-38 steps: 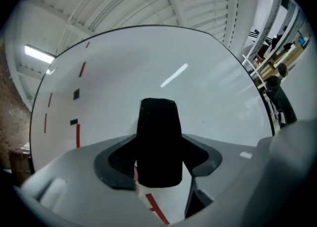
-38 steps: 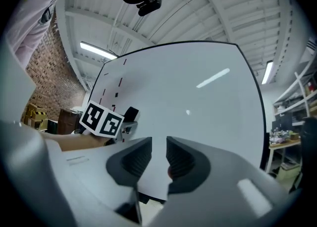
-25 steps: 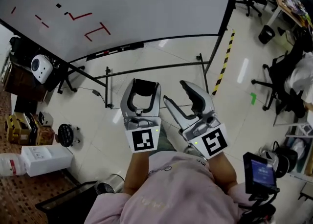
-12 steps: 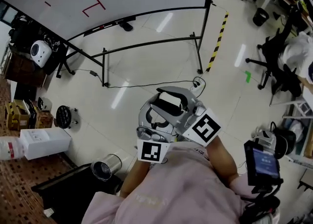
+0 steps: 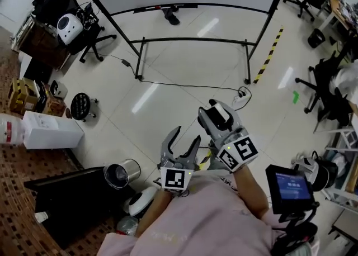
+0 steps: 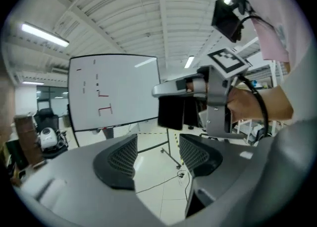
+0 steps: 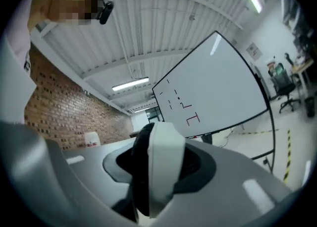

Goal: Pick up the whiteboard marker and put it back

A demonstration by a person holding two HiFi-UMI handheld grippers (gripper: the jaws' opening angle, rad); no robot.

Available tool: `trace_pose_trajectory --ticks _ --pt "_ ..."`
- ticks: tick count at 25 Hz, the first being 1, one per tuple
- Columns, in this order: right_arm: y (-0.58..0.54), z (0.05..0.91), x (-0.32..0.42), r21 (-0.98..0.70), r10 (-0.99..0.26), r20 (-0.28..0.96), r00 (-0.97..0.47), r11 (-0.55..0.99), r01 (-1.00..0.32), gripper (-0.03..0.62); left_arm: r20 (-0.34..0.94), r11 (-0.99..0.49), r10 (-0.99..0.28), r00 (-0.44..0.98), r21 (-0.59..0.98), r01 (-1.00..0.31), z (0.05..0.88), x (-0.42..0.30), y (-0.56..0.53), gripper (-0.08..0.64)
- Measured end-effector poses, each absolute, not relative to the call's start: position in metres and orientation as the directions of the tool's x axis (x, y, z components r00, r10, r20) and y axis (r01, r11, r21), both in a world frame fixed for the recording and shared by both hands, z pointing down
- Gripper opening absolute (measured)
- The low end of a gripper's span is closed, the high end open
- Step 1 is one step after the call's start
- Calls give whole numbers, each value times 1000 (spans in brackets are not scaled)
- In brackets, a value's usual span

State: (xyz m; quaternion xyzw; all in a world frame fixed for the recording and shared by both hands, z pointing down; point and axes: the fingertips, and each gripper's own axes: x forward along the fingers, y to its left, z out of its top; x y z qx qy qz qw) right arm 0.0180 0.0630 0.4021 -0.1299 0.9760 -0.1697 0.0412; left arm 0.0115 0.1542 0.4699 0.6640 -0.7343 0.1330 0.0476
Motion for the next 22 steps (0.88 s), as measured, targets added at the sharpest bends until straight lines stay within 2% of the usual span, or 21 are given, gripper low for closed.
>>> trace_pose_trajectory --ticks 3,5,14,18,22 --pt "96 397 15 -162 -424 10 -905 893 -420 163 243 170 -951 -190 -98 -981 468 -20 189 254" --pt "120 392 13 -80 -450 12 -893 890 -449 163 220 179 -956 -195 -90 -980 459 -24 197 253" --pt "155 367 37 -11 -447 7 -895 894 -447 164 102 197 -974 -201 -54 -979 420 3 197 247" --pt "140 366 78 -7 -501 13 -865 865 -502 164 48 187 -980 -191 -74 -980 406 32 184 216" --pt "119 373 111 -60 -558 31 -829 827 -559 164 64 157 -985 -163 -84 -984 407 57 178 215"
